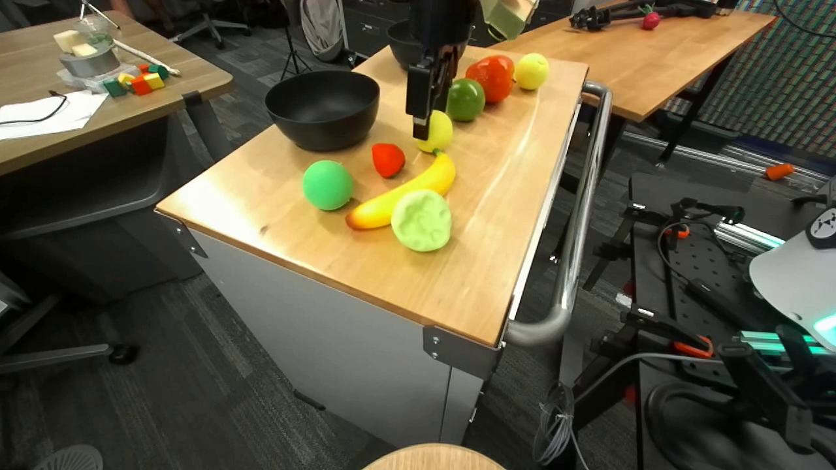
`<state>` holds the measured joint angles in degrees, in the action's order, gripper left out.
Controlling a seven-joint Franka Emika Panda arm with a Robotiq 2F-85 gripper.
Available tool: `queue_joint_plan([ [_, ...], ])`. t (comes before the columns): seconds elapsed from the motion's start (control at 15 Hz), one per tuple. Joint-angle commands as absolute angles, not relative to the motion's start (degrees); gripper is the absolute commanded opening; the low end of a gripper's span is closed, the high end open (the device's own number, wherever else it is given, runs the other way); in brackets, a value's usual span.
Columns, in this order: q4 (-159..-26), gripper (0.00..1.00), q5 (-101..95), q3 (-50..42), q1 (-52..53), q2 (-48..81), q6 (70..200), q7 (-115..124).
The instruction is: Pick up the plush vegetable and fruit toy, then put them in the two bowls
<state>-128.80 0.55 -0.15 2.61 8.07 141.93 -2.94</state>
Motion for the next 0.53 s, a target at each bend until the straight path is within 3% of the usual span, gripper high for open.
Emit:
queue_joint_plan([
  [0.0,-128.9,0.58,1.58,0.68,1.89,8.06,140.55,-3.35],
  [0.2,-129.24,0.36,0.23,0.36,2.1,7.95,141.68,-1.93],
  [0.47,-130.4,0.28,-8.38,0.03,4.01,1.92,143.77,2.76],
])
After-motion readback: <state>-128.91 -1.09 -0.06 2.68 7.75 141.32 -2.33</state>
